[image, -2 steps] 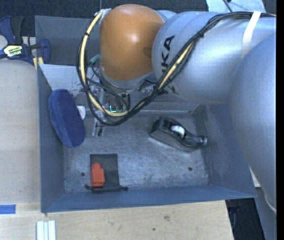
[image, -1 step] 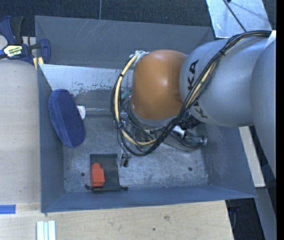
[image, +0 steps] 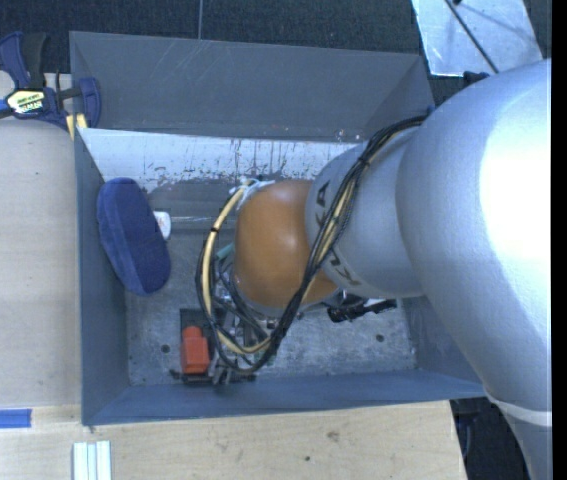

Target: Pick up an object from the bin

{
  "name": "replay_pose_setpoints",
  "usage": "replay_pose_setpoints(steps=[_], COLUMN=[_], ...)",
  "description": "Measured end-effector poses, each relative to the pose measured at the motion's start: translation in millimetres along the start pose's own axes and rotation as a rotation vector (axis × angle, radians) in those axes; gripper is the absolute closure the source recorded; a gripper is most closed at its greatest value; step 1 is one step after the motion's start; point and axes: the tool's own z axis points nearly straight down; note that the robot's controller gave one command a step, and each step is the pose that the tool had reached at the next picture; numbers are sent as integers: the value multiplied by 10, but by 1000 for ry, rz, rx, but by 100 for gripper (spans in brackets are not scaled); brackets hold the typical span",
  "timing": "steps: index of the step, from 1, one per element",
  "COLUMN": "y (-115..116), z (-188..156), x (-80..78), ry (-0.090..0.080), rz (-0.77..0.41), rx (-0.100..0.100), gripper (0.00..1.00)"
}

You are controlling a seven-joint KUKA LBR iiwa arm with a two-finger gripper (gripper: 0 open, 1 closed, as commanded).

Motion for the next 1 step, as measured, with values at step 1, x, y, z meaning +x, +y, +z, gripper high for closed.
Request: replay_pose_setpoints(steps=[1], y=[507], z=[-66], x=[164], ry=[-10], rz=[-52], rx=[-6], gripper=[0])
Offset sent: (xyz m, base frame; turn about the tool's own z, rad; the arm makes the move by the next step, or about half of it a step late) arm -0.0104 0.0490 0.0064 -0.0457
